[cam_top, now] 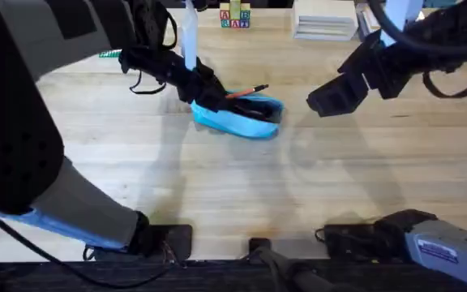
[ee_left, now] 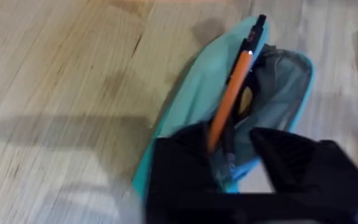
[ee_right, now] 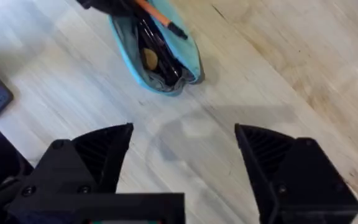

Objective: Unzip the bag, pick up the pens from the table one at a time and place them inside, then zip the bag closed.

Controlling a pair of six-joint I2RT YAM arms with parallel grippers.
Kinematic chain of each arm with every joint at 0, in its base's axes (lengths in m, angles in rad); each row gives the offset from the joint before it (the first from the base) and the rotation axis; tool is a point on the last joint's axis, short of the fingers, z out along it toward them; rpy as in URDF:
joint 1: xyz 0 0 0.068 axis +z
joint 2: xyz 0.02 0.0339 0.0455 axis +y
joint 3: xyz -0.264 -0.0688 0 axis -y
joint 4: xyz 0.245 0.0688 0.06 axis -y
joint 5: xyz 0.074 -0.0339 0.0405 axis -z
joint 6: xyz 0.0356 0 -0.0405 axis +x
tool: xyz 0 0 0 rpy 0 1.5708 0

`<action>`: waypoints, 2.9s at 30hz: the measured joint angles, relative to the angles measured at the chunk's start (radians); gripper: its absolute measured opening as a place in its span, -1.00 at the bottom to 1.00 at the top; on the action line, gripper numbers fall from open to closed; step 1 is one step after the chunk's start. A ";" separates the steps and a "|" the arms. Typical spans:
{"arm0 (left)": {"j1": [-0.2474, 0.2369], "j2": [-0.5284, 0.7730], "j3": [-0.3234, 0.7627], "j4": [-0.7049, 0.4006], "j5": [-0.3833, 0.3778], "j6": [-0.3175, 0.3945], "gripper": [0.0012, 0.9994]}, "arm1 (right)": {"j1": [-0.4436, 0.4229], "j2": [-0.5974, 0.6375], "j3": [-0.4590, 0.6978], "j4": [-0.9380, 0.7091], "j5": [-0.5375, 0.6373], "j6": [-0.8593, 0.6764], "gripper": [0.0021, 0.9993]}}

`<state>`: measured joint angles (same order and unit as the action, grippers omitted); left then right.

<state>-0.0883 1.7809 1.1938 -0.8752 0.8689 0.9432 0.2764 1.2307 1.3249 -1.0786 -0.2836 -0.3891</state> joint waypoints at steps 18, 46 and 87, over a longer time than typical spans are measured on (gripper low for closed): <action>-0.004 0.000 0.000 0.046 -0.007 -0.059 0.99 | 0.000 0.000 0.000 0.000 0.000 0.000 1.00; 0.007 -0.005 0.542 -0.368 -0.111 -0.139 0.99 | 0.000 0.000 0.000 0.000 0.000 0.000 1.00; 0.007 -0.378 0.556 -0.522 -0.586 -0.542 1.00 | 0.002 -0.001 0.000 0.116 0.007 0.185 1.00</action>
<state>-0.0814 1.4027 1.7495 -1.3974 0.2832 0.4009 0.2785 1.2297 1.3251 -0.9630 -0.2769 -0.2038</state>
